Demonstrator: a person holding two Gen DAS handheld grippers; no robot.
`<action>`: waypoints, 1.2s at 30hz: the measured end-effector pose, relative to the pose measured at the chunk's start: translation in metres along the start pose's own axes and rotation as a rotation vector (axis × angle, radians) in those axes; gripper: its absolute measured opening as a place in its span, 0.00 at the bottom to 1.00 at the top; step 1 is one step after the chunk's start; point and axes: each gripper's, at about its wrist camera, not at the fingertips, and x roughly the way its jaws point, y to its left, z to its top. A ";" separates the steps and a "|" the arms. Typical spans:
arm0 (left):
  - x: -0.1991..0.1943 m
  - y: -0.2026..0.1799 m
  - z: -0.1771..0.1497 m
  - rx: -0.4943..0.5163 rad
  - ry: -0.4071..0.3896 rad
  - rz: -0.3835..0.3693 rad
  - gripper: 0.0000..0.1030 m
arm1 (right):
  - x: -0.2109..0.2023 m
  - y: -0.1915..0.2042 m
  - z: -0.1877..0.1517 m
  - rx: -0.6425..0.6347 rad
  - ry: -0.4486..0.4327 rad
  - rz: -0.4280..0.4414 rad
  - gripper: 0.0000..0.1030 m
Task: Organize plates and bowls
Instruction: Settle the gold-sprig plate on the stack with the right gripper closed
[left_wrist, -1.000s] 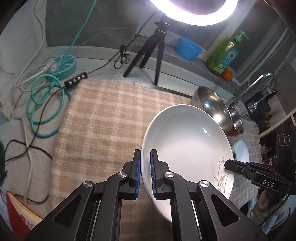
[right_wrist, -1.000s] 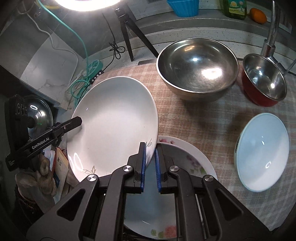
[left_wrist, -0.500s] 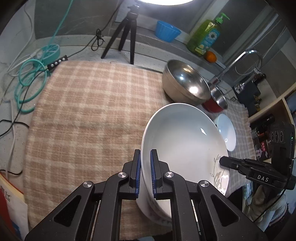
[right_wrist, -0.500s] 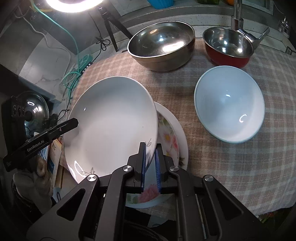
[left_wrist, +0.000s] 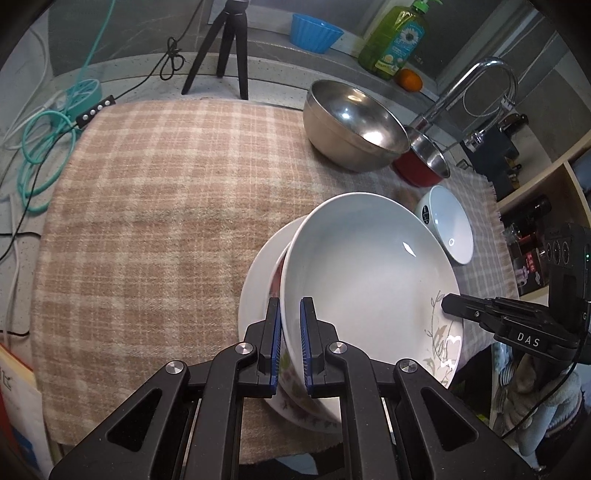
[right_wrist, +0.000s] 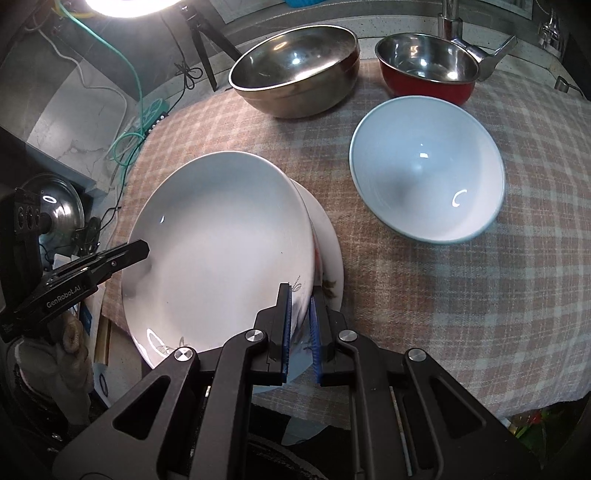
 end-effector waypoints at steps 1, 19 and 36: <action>0.001 -0.001 -0.001 0.005 0.003 0.003 0.08 | 0.001 -0.001 -0.002 0.000 0.002 -0.003 0.09; 0.012 0.000 -0.004 0.018 0.044 0.034 0.08 | 0.012 0.003 -0.004 -0.032 0.031 -0.042 0.12; 0.011 0.002 -0.003 0.022 0.053 0.041 0.11 | 0.010 0.008 -0.003 -0.064 0.015 -0.047 0.16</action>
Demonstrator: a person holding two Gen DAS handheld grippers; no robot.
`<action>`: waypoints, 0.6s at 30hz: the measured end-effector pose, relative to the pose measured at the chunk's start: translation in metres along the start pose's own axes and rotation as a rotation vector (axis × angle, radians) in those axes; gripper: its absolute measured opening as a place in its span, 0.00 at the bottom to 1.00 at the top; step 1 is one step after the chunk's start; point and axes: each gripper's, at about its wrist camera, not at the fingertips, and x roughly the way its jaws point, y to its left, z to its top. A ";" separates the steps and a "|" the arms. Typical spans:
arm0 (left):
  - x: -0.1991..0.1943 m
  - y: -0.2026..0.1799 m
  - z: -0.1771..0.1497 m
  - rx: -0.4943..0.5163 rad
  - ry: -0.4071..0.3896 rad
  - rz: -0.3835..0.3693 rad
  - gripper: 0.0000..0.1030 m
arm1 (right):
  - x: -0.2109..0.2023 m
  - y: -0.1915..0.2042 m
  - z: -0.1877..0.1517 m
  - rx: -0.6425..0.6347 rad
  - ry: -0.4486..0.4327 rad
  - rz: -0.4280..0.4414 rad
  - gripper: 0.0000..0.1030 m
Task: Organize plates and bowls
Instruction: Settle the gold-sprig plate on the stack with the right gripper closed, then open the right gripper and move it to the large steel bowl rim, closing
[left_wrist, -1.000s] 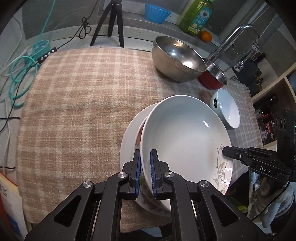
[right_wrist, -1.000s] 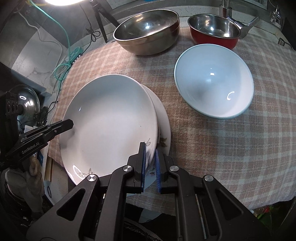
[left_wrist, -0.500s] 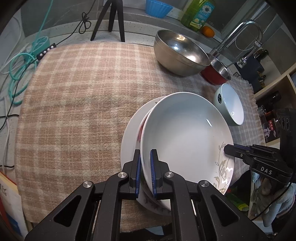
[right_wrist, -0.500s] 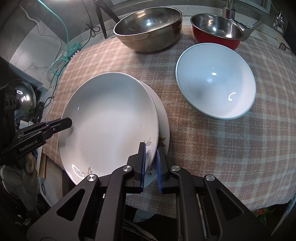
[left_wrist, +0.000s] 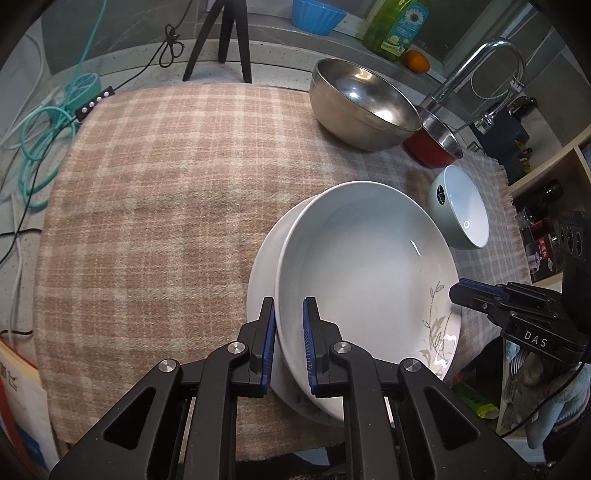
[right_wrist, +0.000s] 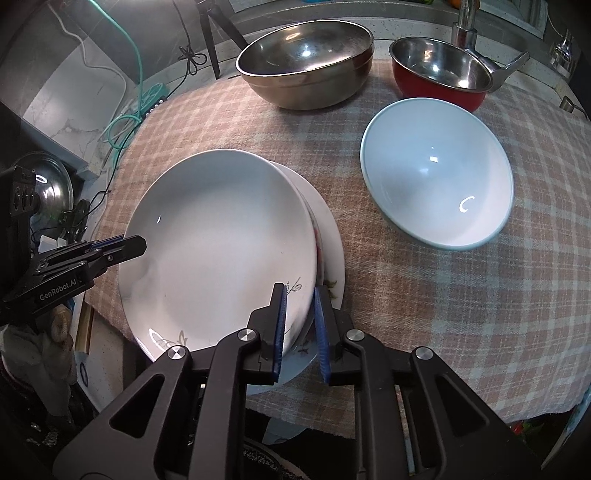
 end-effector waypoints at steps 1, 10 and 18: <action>0.000 0.000 0.000 -0.001 0.001 -0.002 0.11 | 0.000 0.000 0.000 0.002 0.000 0.001 0.16; -0.003 0.000 0.002 -0.014 -0.003 -0.011 0.11 | -0.010 -0.005 0.000 0.025 -0.024 -0.002 0.16; -0.020 0.007 0.024 -0.031 -0.061 -0.038 0.14 | -0.037 -0.009 0.017 0.047 -0.111 0.030 0.16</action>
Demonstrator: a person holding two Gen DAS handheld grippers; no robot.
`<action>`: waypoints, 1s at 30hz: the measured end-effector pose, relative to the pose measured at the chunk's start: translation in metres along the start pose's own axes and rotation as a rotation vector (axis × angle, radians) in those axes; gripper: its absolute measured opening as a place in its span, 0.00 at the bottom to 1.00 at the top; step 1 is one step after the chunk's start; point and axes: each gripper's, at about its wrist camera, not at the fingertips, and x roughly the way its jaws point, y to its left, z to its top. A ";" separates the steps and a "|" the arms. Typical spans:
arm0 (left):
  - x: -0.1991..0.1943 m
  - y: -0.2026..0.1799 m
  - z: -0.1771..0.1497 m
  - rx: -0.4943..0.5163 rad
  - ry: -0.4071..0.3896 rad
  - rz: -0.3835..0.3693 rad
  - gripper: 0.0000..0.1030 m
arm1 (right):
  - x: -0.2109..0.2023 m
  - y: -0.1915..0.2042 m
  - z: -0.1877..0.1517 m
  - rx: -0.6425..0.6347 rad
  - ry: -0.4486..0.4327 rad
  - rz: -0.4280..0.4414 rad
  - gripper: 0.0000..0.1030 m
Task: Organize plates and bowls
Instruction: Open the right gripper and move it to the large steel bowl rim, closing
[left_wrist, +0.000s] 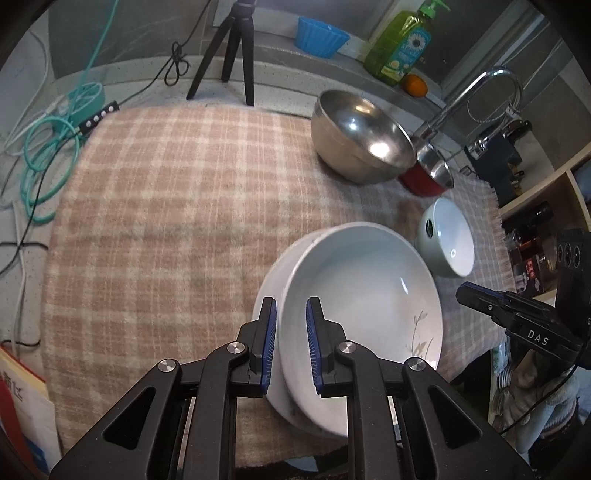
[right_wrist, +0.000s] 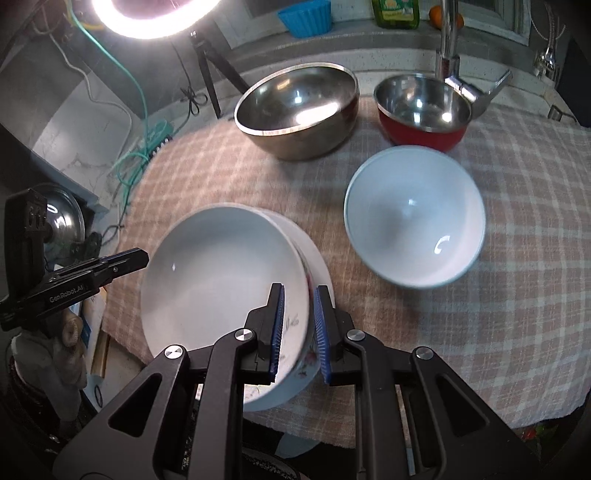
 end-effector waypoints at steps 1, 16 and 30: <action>-0.001 0.000 0.005 0.003 -0.010 0.001 0.14 | -0.003 0.000 0.004 -0.002 -0.013 0.000 0.17; 0.017 -0.001 0.096 -0.030 -0.091 -0.071 0.15 | -0.001 -0.023 0.086 0.089 -0.127 0.039 0.35; 0.063 -0.017 0.147 0.005 -0.043 -0.085 0.17 | 0.044 -0.055 0.127 0.184 -0.105 0.016 0.35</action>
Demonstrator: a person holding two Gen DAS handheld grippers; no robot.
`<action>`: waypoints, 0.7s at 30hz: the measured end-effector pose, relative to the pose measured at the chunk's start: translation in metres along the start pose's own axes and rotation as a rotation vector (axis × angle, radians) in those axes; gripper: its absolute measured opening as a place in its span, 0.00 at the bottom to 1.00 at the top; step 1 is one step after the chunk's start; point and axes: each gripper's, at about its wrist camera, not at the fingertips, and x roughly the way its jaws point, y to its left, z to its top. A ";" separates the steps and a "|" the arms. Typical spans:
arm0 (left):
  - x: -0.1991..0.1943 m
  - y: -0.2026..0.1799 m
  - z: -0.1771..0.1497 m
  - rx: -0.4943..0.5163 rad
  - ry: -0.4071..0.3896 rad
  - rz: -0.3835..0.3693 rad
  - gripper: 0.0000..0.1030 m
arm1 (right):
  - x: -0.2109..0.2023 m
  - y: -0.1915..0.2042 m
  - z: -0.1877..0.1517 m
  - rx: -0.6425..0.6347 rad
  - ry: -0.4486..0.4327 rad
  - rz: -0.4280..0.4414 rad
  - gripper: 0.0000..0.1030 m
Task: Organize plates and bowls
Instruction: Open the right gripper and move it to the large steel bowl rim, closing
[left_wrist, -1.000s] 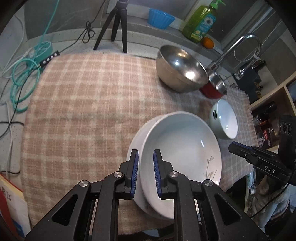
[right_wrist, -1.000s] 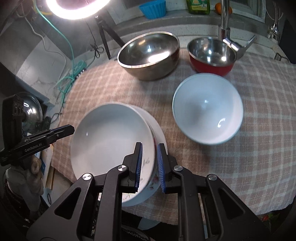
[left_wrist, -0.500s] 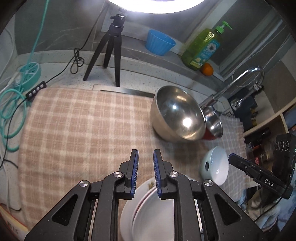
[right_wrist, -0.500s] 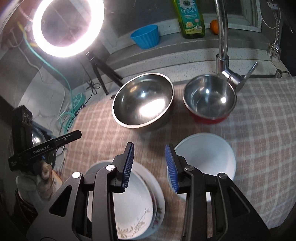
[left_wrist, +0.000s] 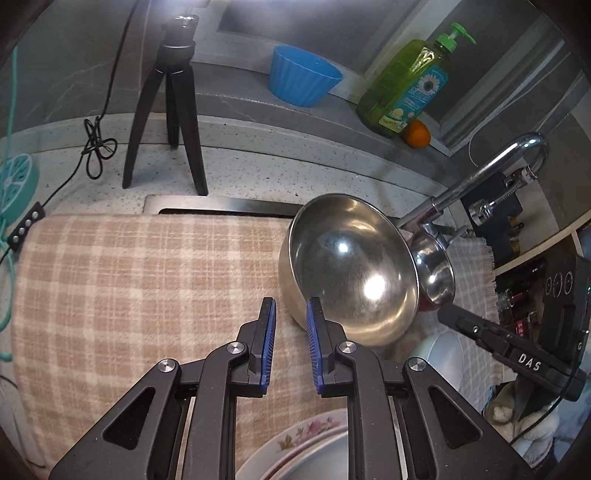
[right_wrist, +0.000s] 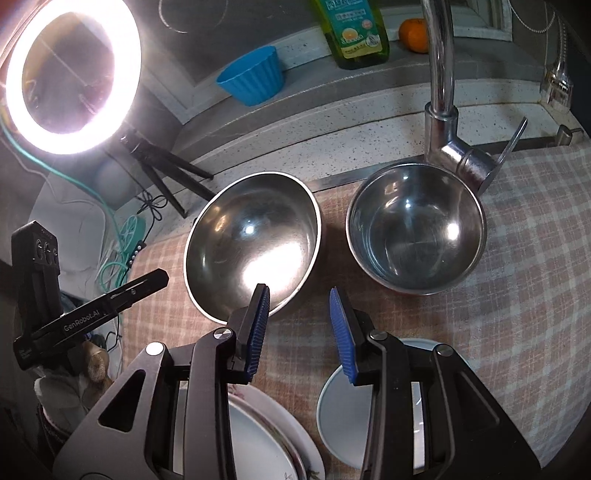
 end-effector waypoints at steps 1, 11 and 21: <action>0.002 0.000 0.002 0.002 -0.001 0.002 0.18 | 0.004 -0.002 0.002 0.010 0.005 -0.002 0.35; 0.027 0.002 0.020 -0.006 0.038 0.014 0.20 | 0.027 -0.001 0.011 -0.006 0.034 -0.045 0.31; 0.045 0.002 0.020 -0.010 0.080 -0.012 0.19 | 0.040 -0.001 0.014 -0.014 0.065 -0.050 0.18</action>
